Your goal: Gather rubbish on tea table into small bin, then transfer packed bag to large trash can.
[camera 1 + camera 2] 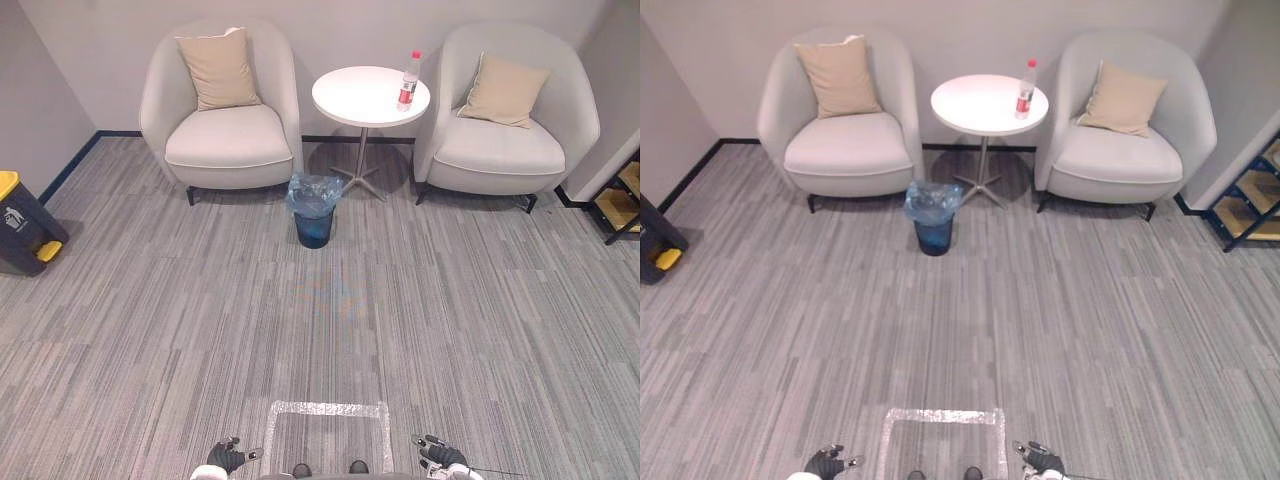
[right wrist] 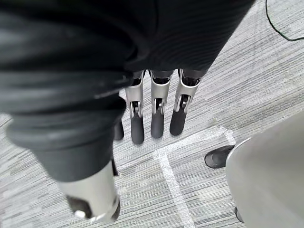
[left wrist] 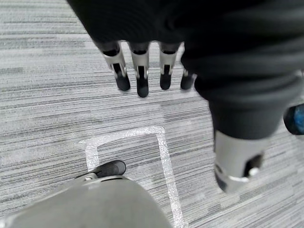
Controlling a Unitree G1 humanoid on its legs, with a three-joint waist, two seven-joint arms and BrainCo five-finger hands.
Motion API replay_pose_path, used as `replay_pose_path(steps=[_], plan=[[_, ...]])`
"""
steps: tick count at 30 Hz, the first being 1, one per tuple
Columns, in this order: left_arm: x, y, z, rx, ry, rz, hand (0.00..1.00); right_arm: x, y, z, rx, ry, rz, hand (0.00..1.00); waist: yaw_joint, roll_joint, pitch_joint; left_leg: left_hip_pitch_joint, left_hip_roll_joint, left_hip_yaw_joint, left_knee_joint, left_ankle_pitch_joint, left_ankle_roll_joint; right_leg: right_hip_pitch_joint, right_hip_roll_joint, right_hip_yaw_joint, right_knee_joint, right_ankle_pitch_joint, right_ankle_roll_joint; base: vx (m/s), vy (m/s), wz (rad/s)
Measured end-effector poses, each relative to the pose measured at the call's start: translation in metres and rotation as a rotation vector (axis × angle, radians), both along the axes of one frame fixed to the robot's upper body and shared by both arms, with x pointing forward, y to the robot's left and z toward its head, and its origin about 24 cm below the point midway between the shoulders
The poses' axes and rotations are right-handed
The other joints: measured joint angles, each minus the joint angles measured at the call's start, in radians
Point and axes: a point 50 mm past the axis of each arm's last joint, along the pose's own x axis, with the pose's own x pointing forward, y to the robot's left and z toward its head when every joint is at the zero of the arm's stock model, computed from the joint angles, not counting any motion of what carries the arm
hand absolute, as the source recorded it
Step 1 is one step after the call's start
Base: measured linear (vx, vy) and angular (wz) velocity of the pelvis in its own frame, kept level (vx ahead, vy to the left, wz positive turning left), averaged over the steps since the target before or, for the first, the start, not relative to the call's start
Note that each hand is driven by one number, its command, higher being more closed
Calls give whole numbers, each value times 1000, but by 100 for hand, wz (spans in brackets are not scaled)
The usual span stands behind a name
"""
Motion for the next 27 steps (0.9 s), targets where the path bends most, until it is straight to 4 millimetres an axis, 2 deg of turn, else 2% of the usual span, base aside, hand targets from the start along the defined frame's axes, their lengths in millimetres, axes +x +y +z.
replay_pose_path(steps=[7,20,27], plan=[[2,2,0,8,8,-1,0,1,1,0,-5,3,11,0,3,-9,4,1,-1,1,-3,0,0,9,0,-2,-4,-2,2,0,0,0],[1,2,-1,9,13,1,0,1,3,0,-4,4,25,0,3,-10,1,16,1,16,-2,-5,-5,11,1,13,0,-2,2,-44,-20,-3],[0,3,-1,11,18,4,0,3,3,0,-5,-1,37,0,4,-10,2,-6,16,98,31,-35,-10,-34,16,99,15,9,-4,-23,-25,-38]])
